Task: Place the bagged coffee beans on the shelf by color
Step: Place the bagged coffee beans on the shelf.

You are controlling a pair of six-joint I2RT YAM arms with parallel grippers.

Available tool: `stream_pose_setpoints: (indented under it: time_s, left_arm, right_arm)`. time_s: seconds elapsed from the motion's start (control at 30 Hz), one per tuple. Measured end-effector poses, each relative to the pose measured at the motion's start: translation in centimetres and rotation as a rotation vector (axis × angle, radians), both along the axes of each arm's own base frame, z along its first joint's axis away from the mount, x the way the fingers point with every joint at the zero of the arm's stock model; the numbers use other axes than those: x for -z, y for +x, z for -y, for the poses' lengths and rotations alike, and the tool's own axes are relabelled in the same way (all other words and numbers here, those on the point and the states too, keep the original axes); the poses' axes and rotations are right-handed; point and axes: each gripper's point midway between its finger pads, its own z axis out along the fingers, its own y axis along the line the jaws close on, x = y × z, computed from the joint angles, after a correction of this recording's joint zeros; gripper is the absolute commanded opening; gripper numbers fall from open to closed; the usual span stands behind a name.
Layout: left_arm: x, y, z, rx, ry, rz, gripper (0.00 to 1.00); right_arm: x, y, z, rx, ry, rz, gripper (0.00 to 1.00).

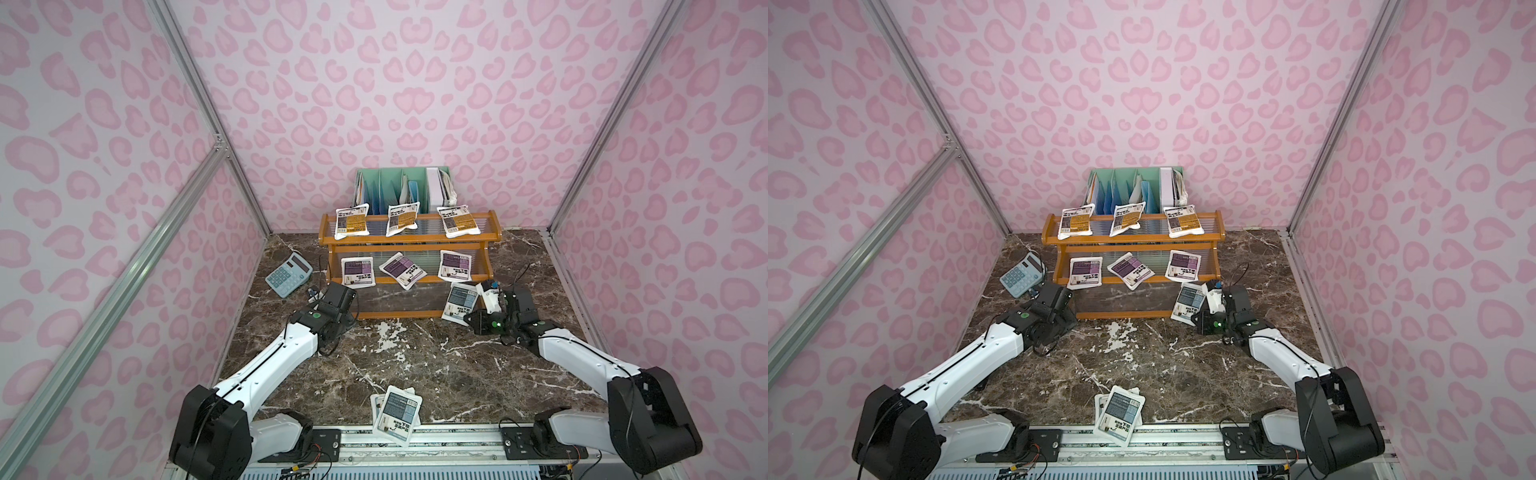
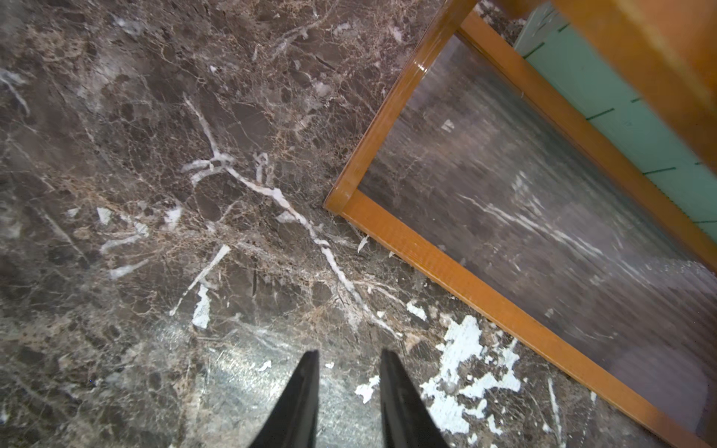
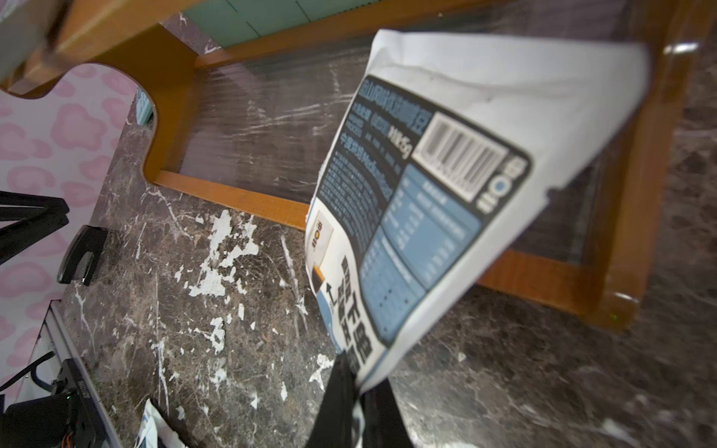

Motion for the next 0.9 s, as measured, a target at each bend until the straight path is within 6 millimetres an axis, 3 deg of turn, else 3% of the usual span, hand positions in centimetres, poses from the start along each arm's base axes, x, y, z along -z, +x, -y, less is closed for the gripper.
stream_pose_setpoints:
  time_s: [0.17, 0.6, 0.7, 0.9]
  left_arm:
    - [-0.2, 0.3, 0.2, 0.026, 0.013, 0.006, 0.31]
    - [-1.2, 0.2, 0.3, 0.074, 0.007, 0.060, 0.31]
    - [-1.5, 0.2, 0.3, 0.091, 0.014, 0.070, 0.31]
    - [-1.1, 0.3, 0.8, 0.105, -0.001, 0.057, 0.31]
  right_arm:
    - [1.0, 1.3, 1.4, 0.069, 0.026, 0.007, 0.00]
    - [1.0, 4.1, -0.1, 0.062, 0.125, 0.003, 0.00]
    - [0.9, 4.5, -0.2, 0.072, 0.144, 0.003, 0.28]
    - [1.5, 3.8, 0.1, 0.124, 0.172, -0.022, 0.48]
